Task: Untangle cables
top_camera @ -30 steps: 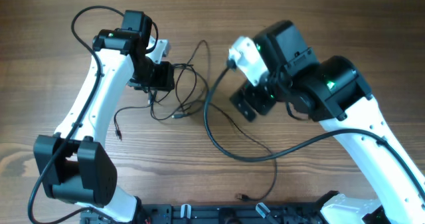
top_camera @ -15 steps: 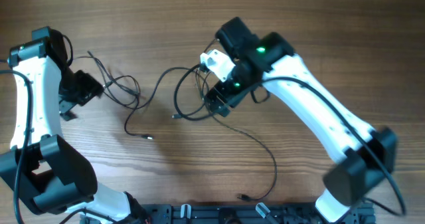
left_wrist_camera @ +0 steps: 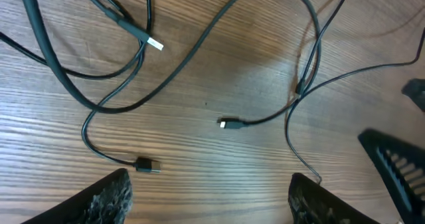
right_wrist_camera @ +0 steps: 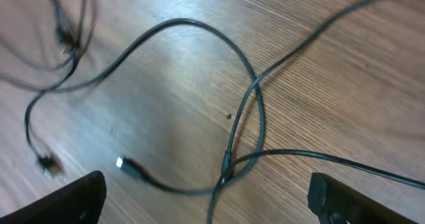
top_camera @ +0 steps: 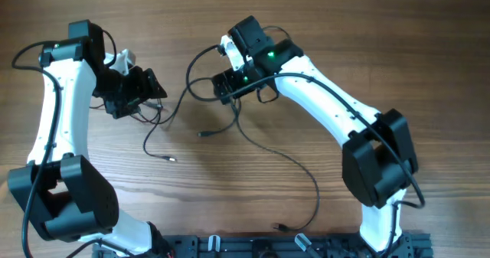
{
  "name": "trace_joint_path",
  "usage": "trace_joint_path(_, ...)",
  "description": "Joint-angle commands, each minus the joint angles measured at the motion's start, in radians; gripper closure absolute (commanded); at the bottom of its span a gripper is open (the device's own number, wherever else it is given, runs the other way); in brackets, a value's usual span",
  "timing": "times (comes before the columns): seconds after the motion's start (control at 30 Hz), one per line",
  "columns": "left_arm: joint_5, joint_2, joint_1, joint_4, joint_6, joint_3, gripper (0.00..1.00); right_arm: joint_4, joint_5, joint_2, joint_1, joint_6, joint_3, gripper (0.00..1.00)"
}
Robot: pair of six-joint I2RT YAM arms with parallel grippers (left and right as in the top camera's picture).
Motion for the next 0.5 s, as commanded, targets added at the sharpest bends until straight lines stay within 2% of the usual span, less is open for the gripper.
trace_joint_path(0.0, 0.019, 0.004, 0.002, 0.003, -0.01, -0.002, 0.22, -0.007, 0.085, 0.055, -0.002, 0.28, 0.003, 0.0)
trace_joint_path(0.07, 0.019, 0.004, 0.002, 0.003, -0.01, -0.002, 0.22, -0.027, 0.127, 0.081, -0.002, 0.38, 0.003, 0.0)
trace_joint_path(0.17, 0.019, 0.004, 0.002, 0.003, -0.01, -0.002, 0.21, -0.03, 0.126, 0.095, -0.002, 0.387, 0.003, 0.01)
trace_joint_path(0.2, 0.019, 0.004, 0.002, 0.003, -0.01, -0.002, 0.21, -0.028, 0.127, 0.1, -0.001, 0.387, 0.003, 0.03)
trace_joint_path(0.23, 0.019, 0.004, 0.002, 0.003, -0.01, -0.002, 0.21, -0.024, 0.127, 0.104, -0.001, 0.388, 0.003, 0.19)
trace_joint_path(0.27, 0.019, 0.004, 0.002, 0.003, -0.01, -0.002, 0.21, -0.017, 0.127, 0.107, -0.001, 0.387, 0.001, 0.25)
trace_joint_path(0.3, 0.019, 0.004, 0.002, 0.003, -0.01, -0.002, 0.21, -0.002, 0.126, 0.11, -0.001, 0.387, -0.004, 0.27)
trace_joint_path(0.47, 0.019, 0.004, 0.002, 0.001, -0.01, -0.002, 0.2, 0.123, 0.119, 0.13, -0.001, 0.407, -0.086, 0.28)
